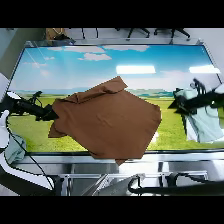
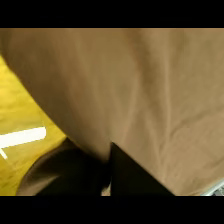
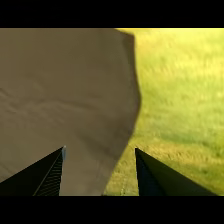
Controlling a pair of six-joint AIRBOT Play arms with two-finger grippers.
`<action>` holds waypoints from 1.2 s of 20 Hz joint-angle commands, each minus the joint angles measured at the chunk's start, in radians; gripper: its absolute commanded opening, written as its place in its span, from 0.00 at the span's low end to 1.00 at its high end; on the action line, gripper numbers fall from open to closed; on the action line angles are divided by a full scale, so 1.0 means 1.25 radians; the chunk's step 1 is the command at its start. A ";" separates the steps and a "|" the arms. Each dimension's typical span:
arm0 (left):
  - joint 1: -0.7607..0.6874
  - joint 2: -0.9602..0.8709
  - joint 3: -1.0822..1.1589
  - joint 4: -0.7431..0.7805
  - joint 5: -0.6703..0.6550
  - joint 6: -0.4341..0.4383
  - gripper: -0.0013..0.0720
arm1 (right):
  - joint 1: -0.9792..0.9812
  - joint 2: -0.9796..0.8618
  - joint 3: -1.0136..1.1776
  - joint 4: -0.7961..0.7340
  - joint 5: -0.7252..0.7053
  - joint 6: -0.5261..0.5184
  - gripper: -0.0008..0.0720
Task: Fold the shirts.
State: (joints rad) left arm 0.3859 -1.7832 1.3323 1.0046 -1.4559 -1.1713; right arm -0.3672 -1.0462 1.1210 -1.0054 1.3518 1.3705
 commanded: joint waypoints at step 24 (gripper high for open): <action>0.027 0.298 -0.379 -0.046 0.128 -0.018 0.04 | 0.201 -0.514 0.449 0.417 -0.296 -0.316 0.05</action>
State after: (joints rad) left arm 0.4191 -1.4712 0.9524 0.9485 -1.3743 -1.1919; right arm -0.1734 -1.5700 1.5127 -0.5045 0.9405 0.9493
